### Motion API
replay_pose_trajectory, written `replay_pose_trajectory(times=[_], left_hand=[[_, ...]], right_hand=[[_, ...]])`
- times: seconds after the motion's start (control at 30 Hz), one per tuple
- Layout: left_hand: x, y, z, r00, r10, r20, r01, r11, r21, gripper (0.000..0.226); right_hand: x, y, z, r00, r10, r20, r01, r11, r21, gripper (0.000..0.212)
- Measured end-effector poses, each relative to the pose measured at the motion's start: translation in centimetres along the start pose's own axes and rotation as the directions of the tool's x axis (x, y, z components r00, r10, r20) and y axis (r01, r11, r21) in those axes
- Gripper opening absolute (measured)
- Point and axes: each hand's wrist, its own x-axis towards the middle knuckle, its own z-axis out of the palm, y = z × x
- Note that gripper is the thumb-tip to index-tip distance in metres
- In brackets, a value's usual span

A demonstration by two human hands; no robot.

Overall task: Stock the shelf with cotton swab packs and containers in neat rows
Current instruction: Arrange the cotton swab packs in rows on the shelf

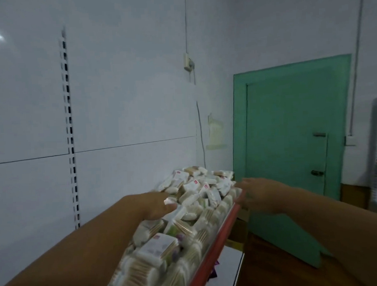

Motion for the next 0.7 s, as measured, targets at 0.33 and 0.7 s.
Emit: replay_pose_trajectory(times=[0.33,0.7], left_hand=[[9.8,-1.9,0.5,0.995,-0.096,-0.018,0.097,0.991,0.092,0.05],[10.2,-1.9,1.6,0.928,-0.348,-0.136,0.345,0.937,-0.045,0.031]], right_hand=[[13.9,0.7,4.9,0.951,-0.253,-0.178,0.283,0.943,0.174,0.047],[30.0,-5.2,7.8,0.719,-0.67,-0.182,0.657,0.742,-0.136,0.036]])
